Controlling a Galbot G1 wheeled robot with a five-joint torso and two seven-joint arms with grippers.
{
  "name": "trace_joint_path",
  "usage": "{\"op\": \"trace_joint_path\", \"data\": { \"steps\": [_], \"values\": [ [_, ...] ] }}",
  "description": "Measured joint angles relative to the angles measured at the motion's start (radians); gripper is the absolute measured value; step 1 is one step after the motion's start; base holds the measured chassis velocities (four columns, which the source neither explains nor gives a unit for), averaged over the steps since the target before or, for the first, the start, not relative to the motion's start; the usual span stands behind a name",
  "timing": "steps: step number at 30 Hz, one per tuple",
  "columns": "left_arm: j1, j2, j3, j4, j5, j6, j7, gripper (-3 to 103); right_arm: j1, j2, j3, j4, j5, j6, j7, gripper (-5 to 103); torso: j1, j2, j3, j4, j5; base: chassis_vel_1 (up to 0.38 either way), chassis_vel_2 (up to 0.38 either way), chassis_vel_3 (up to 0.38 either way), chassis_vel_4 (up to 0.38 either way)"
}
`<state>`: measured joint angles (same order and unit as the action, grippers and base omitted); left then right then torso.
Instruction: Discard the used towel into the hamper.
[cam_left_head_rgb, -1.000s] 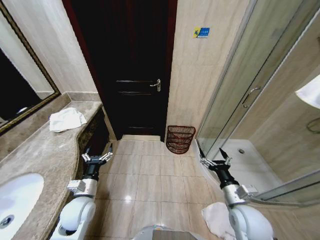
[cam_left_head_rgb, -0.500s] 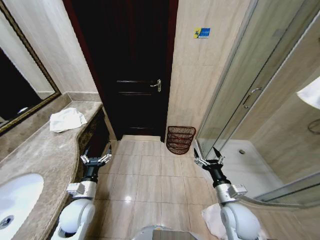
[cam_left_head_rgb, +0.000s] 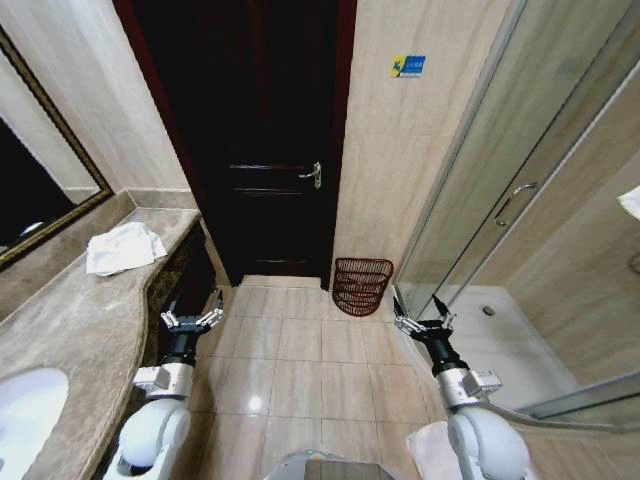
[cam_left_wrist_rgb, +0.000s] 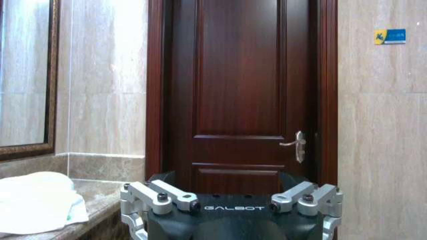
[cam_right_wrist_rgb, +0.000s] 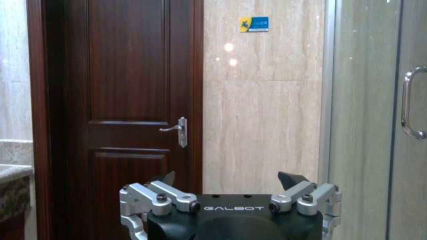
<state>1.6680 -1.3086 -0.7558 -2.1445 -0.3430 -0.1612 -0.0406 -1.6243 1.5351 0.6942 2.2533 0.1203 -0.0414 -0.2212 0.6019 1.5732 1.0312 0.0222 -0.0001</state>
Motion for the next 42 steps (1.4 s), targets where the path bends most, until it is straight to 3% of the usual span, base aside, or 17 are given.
{"op": "trace_joint_path", "data": {
  "steps": [42],
  "values": [
    [0.004,-0.006,-0.001,0.028,0.029,-0.066,0.004,100,0.007,-0.005,0.016,-0.027,0.011,0.017,-0.013,100,0.000,0.000,0.000,0.0001,0.0002,-0.073,0.090,0.086,-0.073]
  ]
}}
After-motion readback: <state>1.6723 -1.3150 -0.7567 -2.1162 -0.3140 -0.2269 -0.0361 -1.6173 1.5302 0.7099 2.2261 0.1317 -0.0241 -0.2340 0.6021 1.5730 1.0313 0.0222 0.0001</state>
